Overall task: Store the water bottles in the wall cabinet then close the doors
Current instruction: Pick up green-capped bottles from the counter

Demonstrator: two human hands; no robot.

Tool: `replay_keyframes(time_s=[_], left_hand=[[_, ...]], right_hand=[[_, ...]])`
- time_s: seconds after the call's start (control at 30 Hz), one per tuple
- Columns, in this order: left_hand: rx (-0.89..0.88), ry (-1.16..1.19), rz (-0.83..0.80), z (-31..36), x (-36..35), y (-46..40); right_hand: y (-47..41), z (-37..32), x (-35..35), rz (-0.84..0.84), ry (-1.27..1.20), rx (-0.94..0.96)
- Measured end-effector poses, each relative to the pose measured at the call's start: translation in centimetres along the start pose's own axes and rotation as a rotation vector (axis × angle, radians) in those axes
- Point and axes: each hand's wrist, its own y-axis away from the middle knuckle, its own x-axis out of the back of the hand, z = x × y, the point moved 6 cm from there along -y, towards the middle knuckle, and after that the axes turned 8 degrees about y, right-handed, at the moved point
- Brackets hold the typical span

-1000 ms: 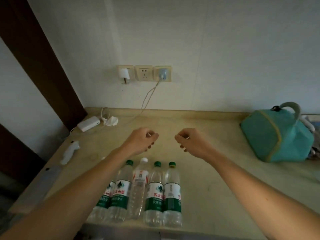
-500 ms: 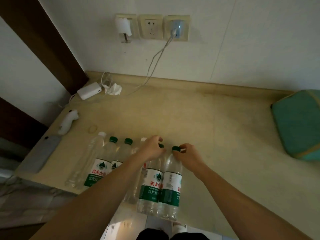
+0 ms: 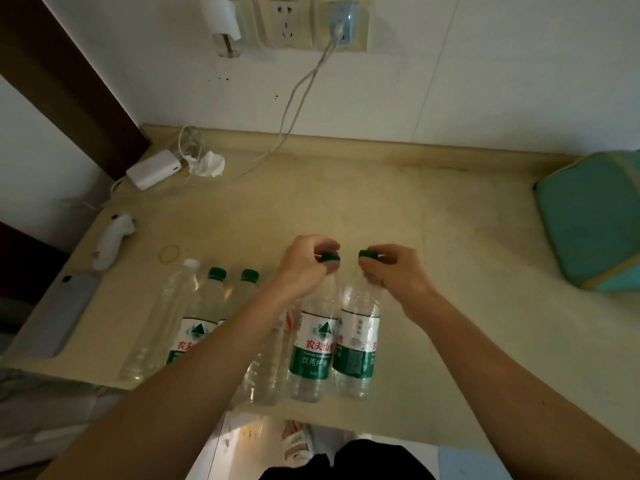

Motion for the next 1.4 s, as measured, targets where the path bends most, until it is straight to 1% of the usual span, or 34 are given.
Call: replay_keyframes(time_s=[0.13,0.2,0.27,0.33,0.47,0.57,0.73,0.9,1.07,1.17,1.27,1.4], left_hand=[[-0.188,0.154,0.050,4.4,2.6,0.8],[-0.284,0.178,0.054,6.2,3.6,1.5],[-0.378,0.161,0.044,7.6,4.1,2.2],[-0.450,0.139,0.055,8.5,4.1,2.8],[-0.540,0.165,0.156,9.1,4.3,3.4],[-0.584,0.158,0.205,9.1,4.3,3.1],[-0.626,0.065,0.197,8.7,3.4,3.4],[-0.626,-0.041,0.138,9.0,2.9,3.4],[-0.598,0.001,0.121,7.8,2.9,3.4],[-0.488,0.045,0.104,5.4,2.6,3.0],[-0.328,0.134,0.069,2.4,1.7,2.6],[-0.186,0.201,0.053,-0.2,-0.1,2.3]], right_hand=[[2.3,-4.5,2.6,0.107,0.019,0.187],[4.0,-6.2,3.6,0.156,0.080,0.293],[5.5,-7.1,4.1,0.211,0.150,0.354],[6.6,-7.6,4.5,0.290,0.180,0.380],[7.2,-8.0,5.4,0.416,0.124,0.400],[6.8,-8.3,5.8,0.423,0.136,0.395],[6.4,-7.6,5.3,0.403,0.155,0.372],[6.5,-7.3,4.9,0.386,0.161,0.403],[6.5,-6.6,4.8,0.347,0.159,0.450],[5.7,-5.0,4.7,0.269,0.165,0.429],[4.4,-2.1,4.3,0.164,0.173,0.342],[2.8,0.9,3.3,0.043,0.214,0.272]])
